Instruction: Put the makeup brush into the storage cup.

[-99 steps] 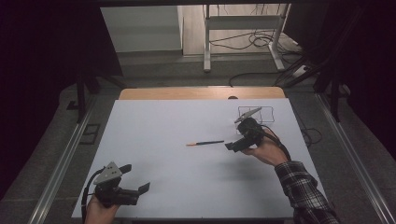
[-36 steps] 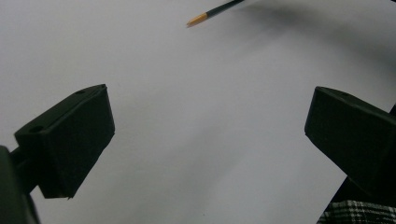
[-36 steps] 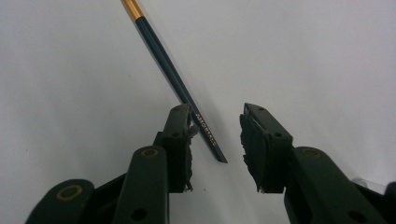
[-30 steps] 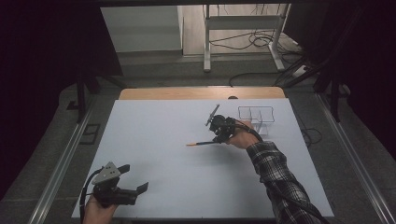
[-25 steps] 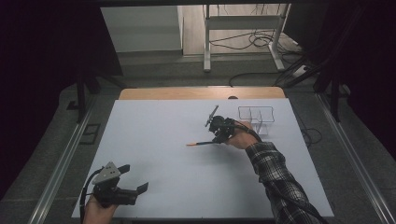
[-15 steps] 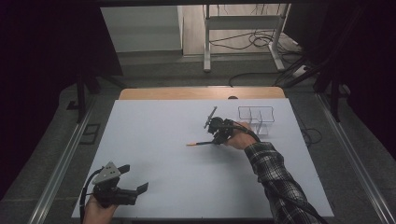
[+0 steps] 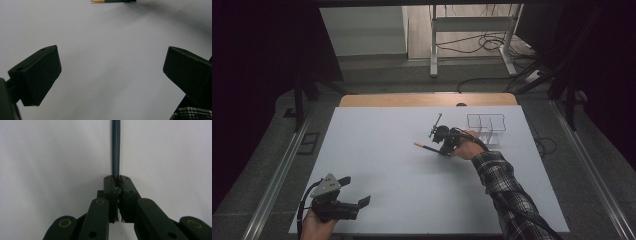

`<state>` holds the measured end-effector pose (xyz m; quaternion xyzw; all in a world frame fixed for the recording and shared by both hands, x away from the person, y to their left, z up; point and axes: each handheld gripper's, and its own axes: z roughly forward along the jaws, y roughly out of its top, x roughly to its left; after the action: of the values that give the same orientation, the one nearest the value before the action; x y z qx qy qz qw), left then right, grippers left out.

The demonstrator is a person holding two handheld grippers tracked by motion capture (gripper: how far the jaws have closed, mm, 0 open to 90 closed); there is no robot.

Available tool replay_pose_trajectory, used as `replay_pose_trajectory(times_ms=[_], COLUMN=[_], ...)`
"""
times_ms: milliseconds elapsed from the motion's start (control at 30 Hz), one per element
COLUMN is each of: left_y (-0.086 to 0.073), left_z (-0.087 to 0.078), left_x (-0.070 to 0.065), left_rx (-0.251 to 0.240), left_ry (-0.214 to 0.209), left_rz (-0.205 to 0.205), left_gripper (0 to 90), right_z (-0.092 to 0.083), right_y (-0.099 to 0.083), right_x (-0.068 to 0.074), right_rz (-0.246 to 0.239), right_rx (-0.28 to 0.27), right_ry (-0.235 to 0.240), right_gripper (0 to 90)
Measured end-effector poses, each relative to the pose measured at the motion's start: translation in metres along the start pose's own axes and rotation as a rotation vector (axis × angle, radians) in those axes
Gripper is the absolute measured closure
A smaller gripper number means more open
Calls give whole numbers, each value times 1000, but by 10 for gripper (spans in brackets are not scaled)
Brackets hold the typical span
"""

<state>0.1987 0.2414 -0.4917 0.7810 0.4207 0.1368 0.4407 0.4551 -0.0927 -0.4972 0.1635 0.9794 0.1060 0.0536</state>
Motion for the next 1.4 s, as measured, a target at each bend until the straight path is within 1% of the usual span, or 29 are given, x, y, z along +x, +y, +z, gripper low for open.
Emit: replay_pose_trajectory(times_ms=[167,233,300,333,400,500,633,700,733,767,800,867,900,967,1000,1033,1133,1167,1267,1367,1400], left_y=[0,0,0,0,0,0,0,0,0,0,0,0,0,0,0,0,0,0,0,0,0], left_z=[-1,-1,-1,0,0,0,0,0,0,0,0,0,0,0,0,0,0,-1,0,0,0], left_x=[1,1,1,1,0,0,0,0,0,0,0,0,0,0,0,0,0,0,0,0,0], left_rx=[-2,-1,-1,0,1,1,3,4,4,4,4,5,6,6,6,6,5,5,5,6,6], left_ry=[2,4,4,4,5,6,7,7,8,8,8,8,7,8,8,8,9,8,9,11,12], left_rz=[-3,-3,-2,-2,-2,-2,0,0,0,0,0,0,1,2,2,2,2,2,1,1,1], left_gripper=[23,23,23,23,23,23,24,24,24,24,24,25,25,25,25,25,25,25,26,26,26], right_z=[-2,-4,-8,-10,-13,-14,-9,-6,-4,-3,-3,-2,-2,-2,-1,-1,-1,-1,-2,-5,-6], right_y=[-2,-4,-6,-6,-7,-8,-8,-8,-7,-7,-6,-5,-4,-1,1,2,4,4,1,-3,-4], right_x=[-2,-4,-7,-7,-8,-8,-7,-5,-5,-4,-4,-4,-5,-4,-3,-2,-3,-3,-4,-3,-4], right_rz=[35,58,76,89,94,88,78,73,65,53,48,56,62,54,49,45,56,57,82,88,95], right_rx=[2,-11,-43,-50,-52,-41,0,18,27,30,32,44,52,75,86,96,113,112,93,56,41], right_ry=[20,6,15,21,15,27,28,8,22,8,5,0,2,-4,0,3,4,3,17,27,41], right_gripper=[851,852,852,852,852,852,850,847,842,836,833,795,796,804,836,842,849,850,850,851,851])
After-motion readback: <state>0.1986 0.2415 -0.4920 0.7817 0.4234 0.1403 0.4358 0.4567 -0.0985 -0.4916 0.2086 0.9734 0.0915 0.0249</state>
